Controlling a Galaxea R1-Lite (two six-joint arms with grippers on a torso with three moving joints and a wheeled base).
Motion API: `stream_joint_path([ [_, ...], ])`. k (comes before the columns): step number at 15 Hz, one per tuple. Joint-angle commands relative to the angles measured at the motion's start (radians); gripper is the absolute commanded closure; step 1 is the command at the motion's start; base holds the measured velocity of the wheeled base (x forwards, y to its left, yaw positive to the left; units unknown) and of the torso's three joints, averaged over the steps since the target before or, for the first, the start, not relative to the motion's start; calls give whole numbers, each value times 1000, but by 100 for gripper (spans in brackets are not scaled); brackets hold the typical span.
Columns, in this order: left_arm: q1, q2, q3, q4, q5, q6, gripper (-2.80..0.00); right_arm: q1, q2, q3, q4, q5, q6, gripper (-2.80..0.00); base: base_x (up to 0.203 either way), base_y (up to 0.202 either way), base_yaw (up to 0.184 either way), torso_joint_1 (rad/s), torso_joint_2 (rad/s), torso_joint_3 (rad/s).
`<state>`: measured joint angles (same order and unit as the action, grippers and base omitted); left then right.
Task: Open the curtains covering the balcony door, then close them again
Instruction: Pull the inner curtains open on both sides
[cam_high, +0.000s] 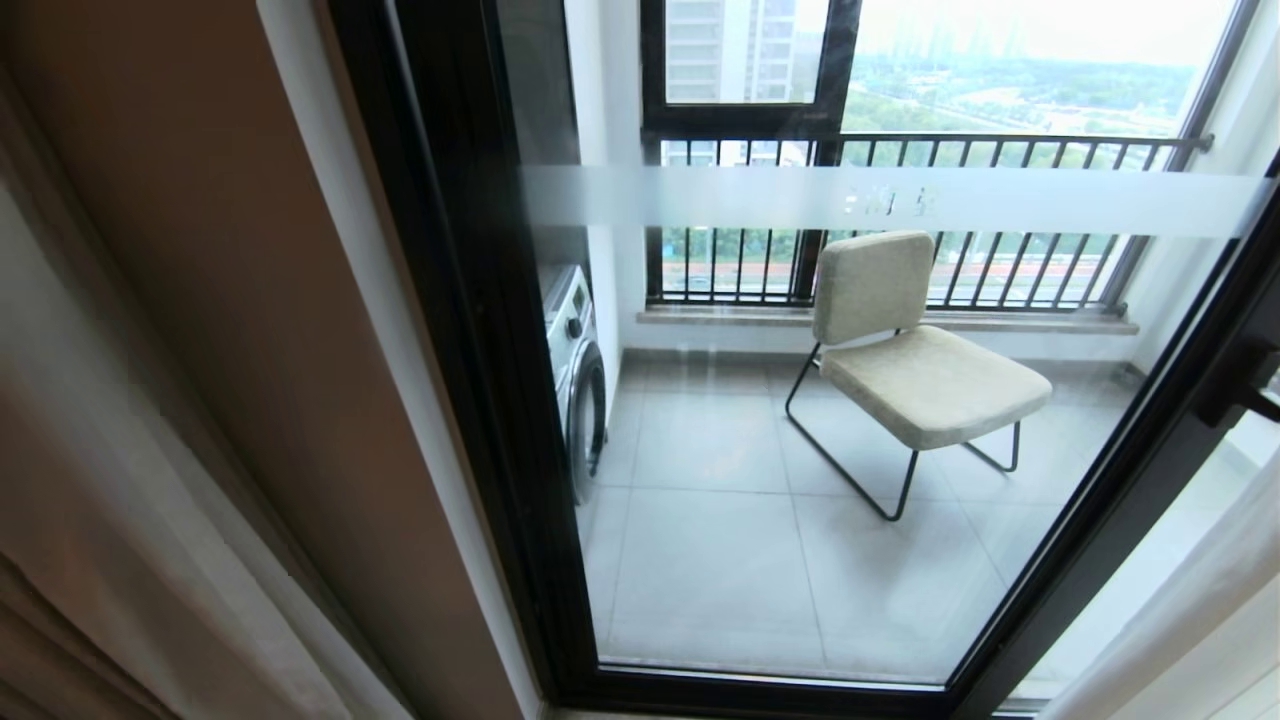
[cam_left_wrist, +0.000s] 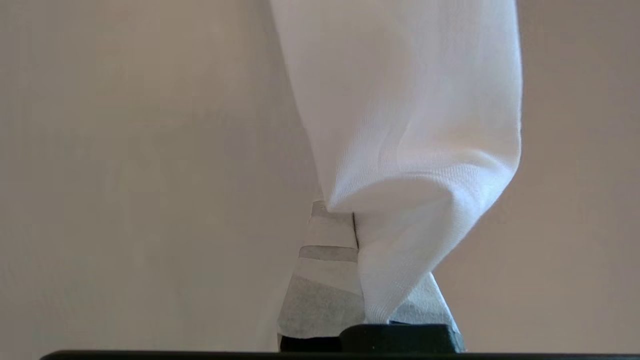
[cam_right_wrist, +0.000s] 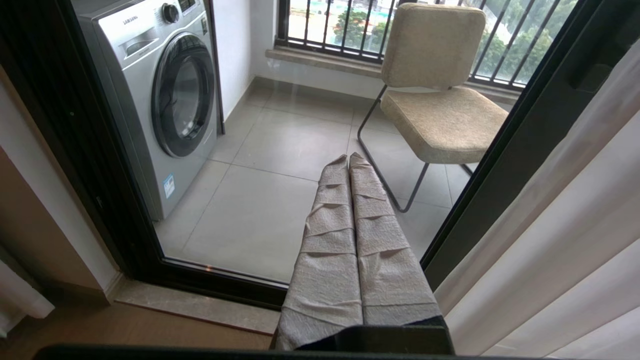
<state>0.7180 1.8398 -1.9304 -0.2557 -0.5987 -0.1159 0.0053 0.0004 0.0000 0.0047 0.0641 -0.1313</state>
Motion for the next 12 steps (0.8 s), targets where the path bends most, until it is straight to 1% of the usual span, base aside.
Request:
stream_joint_path([
  [1, -18, -9, 2, -5, -3, 1, 0, 1, 0, 0, 0, 0, -1, 0, 0, 0, 0, 0, 0, 0],
  [11, -25, -31, 8, -11, -4, -1, 0, 1, 0, 0, 0, 0, -1, 0, 0, 0, 0, 0, 0, 0],
  [12, -25, -35, 10, -10, -4, -1, -280, 1, 0, 0, 0, 0, -1, 0, 0, 0, 0, 0, 0, 0],
])
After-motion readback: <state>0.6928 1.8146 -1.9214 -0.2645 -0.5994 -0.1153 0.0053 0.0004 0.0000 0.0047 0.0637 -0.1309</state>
